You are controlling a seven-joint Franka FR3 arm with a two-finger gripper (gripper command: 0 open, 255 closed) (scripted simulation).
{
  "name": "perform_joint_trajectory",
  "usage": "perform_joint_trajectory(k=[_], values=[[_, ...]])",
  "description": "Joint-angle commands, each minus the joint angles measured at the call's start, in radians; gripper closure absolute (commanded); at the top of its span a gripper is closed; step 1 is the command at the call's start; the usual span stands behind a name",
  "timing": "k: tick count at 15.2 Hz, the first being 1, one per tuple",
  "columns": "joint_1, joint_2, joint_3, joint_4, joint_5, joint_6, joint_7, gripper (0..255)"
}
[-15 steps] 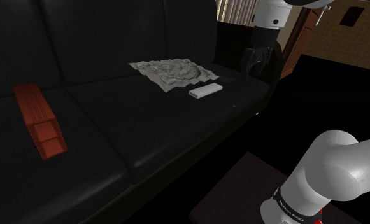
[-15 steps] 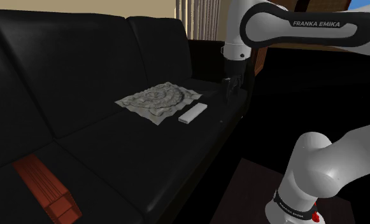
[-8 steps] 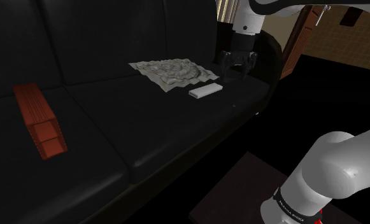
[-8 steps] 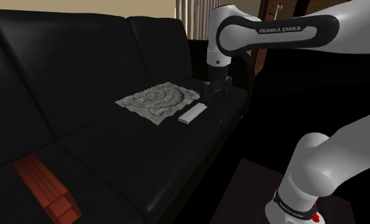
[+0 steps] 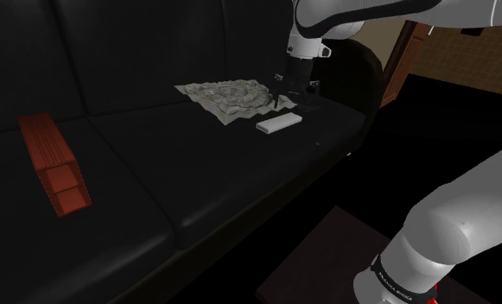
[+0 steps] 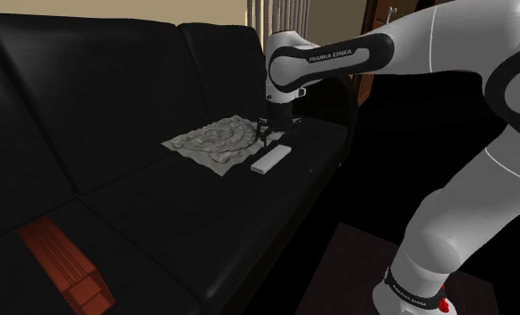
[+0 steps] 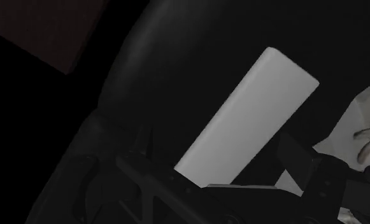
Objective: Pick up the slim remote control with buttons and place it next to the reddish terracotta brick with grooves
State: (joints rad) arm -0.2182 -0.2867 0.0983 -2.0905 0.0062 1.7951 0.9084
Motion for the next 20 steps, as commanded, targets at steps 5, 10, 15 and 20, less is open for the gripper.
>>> perform_joint_trajectory(k=[5, 10, 15, 20], values=[[-0.055, 0.143, 0.001, 0.076, -0.002, 0.071, 0.286, 0], [-0.055, 0.153, 0.002, 0.019, -0.003, 0.138, 0.287, 0], [-0.054, 0.157, 0.002, 0.002, -0.004, 0.159, 0.287, 0], [-0.054, 0.157, 0.002, 0.002, -0.004, 0.158, 0.288, 255]])
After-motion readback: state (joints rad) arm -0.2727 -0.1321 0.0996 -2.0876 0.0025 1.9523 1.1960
